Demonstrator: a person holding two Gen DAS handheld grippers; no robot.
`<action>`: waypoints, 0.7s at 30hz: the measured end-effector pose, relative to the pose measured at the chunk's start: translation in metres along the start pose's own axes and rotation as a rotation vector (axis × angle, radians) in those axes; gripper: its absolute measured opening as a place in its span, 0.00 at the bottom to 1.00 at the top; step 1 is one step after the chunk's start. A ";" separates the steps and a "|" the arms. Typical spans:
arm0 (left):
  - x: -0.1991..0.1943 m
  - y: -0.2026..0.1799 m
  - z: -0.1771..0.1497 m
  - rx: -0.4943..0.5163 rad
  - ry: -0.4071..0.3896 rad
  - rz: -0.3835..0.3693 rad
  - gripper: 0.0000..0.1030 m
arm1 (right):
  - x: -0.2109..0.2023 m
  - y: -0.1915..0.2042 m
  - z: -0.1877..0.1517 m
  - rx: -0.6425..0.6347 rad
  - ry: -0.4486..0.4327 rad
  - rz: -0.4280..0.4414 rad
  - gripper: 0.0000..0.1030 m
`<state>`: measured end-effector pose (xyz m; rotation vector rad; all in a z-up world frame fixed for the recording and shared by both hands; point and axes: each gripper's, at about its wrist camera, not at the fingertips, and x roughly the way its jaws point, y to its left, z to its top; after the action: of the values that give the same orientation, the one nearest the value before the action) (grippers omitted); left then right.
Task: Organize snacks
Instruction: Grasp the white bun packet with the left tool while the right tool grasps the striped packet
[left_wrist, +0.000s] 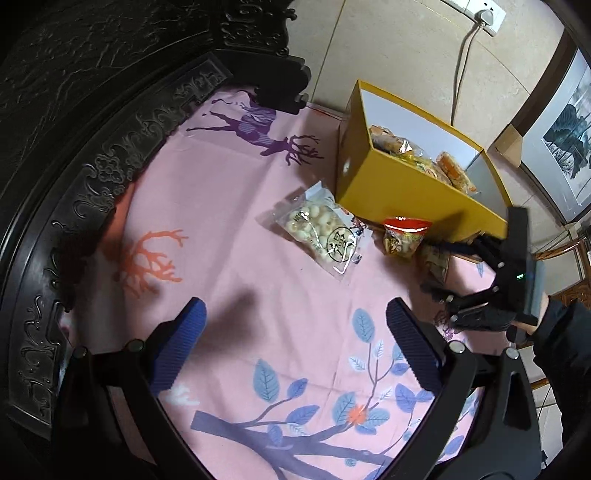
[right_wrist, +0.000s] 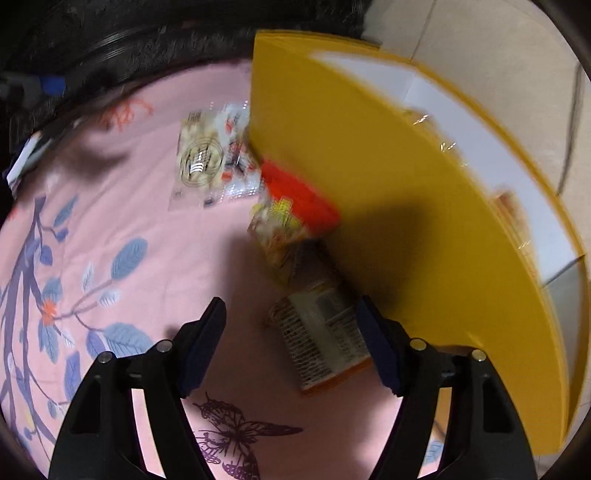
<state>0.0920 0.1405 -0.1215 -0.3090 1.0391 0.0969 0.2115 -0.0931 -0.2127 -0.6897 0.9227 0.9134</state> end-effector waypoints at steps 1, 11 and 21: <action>0.001 0.001 0.001 -0.001 0.001 -0.001 0.96 | 0.003 0.001 -0.001 -0.004 -0.004 -0.013 0.74; 0.003 -0.011 0.003 0.033 0.012 -0.034 0.97 | -0.017 0.003 -0.017 0.180 -0.028 0.160 0.71; 0.009 -0.021 0.001 0.069 0.030 -0.042 0.97 | 0.004 0.003 -0.023 0.124 0.047 0.010 0.70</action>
<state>0.1023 0.1202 -0.1239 -0.2702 1.0630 0.0191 0.2019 -0.1093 -0.2268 -0.6030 1.0162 0.8439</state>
